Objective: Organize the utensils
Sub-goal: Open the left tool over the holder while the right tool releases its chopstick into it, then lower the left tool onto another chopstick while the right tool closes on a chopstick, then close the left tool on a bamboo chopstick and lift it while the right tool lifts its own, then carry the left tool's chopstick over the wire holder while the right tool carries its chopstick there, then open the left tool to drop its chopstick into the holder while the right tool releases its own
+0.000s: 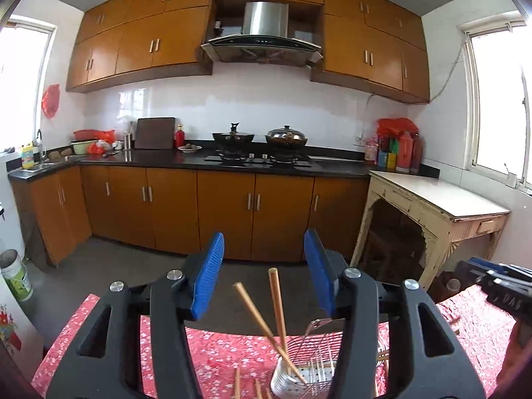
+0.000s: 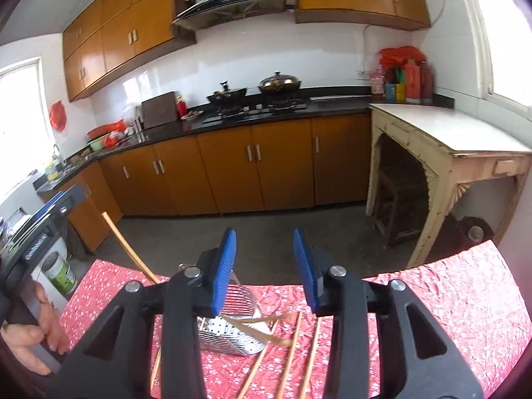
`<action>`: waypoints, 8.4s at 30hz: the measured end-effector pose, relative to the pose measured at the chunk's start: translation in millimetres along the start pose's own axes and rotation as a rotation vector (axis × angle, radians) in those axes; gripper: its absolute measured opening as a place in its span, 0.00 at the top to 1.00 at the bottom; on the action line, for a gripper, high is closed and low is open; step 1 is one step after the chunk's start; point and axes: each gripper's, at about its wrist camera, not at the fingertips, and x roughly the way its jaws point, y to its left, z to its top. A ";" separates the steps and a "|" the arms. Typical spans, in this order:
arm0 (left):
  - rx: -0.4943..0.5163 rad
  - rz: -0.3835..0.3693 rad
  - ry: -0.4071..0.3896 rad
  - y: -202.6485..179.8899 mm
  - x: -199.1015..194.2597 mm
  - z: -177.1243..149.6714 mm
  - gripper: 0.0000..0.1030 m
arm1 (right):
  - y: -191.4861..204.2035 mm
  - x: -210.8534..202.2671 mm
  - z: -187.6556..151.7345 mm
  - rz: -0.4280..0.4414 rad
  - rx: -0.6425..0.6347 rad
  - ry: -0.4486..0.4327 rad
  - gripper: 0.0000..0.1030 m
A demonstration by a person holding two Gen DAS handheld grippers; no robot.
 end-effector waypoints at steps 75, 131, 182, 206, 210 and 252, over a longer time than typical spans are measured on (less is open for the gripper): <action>0.094 0.041 0.634 103.9 -7.3 -250.7 0.54 | -112.1 43.3 -253.2 -0.279 0.050 0.351 0.80; 0.048 0.000 0.627 118.0 -38.0 -256.9 0.93 | -111.9 5.8 -261.0 -0.240 0.067 0.309 0.93; -0.007 -0.017 0.289 123.9 -109.5 -161.5 0.93 | -80.7 -81.0 -225.3 -0.256 -0.047 0.098 0.93; -0.007 0.006 0.080 111.0 -123.0 -88.8 0.93 | -52.7 -137.2 -107.5 -0.197 -0.051 -0.239 0.93; -0.005 0.007 0.071 109.5 -124.0 -85.5 0.93 | -48.1 -144.1 -101.9 -0.173 -0.052 -0.246 0.93; -0.093 -0.117 -0.142 -10.4 -46.2 30.9 0.93 | 51.4 -69.3 25.5 0.089 -0.083 -0.329 0.93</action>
